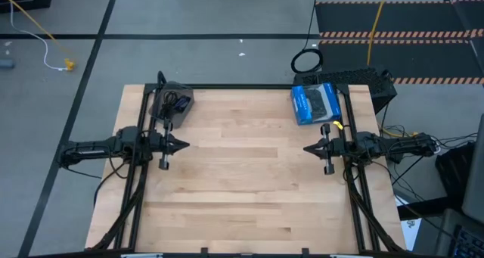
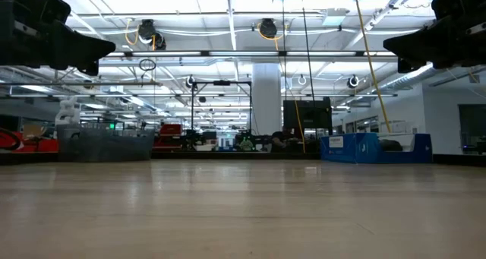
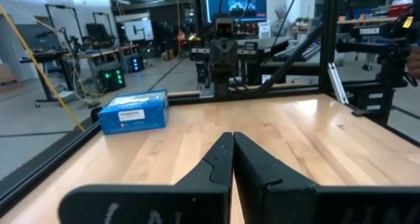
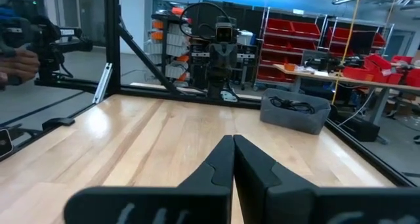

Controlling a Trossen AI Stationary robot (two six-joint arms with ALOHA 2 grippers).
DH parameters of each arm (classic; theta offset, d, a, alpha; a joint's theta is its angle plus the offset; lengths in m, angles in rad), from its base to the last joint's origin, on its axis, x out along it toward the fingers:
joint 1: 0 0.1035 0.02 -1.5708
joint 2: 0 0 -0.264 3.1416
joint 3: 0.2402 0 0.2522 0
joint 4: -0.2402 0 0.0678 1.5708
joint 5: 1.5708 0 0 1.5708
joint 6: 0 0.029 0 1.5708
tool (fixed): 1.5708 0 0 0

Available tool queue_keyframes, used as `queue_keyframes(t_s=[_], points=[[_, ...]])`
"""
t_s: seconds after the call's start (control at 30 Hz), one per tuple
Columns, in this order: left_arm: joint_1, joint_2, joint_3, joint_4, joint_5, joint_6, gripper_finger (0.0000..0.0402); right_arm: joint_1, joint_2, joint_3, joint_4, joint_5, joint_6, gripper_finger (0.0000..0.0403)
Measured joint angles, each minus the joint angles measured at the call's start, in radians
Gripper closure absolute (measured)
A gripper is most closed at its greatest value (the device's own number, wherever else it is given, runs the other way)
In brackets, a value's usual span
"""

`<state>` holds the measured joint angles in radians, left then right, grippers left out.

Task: Pick and place USB-C Cables
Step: Return to Home Position

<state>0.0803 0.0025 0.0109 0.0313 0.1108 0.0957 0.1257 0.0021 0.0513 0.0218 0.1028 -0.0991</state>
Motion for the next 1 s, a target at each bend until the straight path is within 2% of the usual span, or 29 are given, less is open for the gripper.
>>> queue_keyframes(t_s=[0.2, 0.43, 0.63, 0.83, 1.0], points=[[0.0, 0.0, 0.0, -0.004, 0.0, -0.013, 0.0398, 0.0, 0.0, 0.0, -0.004, -0.001, 0.021, 0.0403], [0.0, 0.0, 0.0, -0.004, 0.002, -0.031, 0.0384, 0.0, 0.0, 0.0, -0.004, -0.002, 0.034, 0.0403], [-0.014, 0.0, 0.0, 0.001, 0.031, -0.043, 0.0398, 0.0, 0.0, 0.0, 0.011, -0.002, 0.033, 0.0403], [-0.017, 0.0, 0.0, 0.03, 0.041, -0.046, 0.0387, 0.0, 0.0, 0.0, 0.027, 0.0, 0.033, 0.0403], [-0.017, 0.0, 0.0, 0.028, 0.047, -0.051, 0.0397, 0.0, 0.0, 0.0, 0.03, 0.0, 0.031, 0.0403]])
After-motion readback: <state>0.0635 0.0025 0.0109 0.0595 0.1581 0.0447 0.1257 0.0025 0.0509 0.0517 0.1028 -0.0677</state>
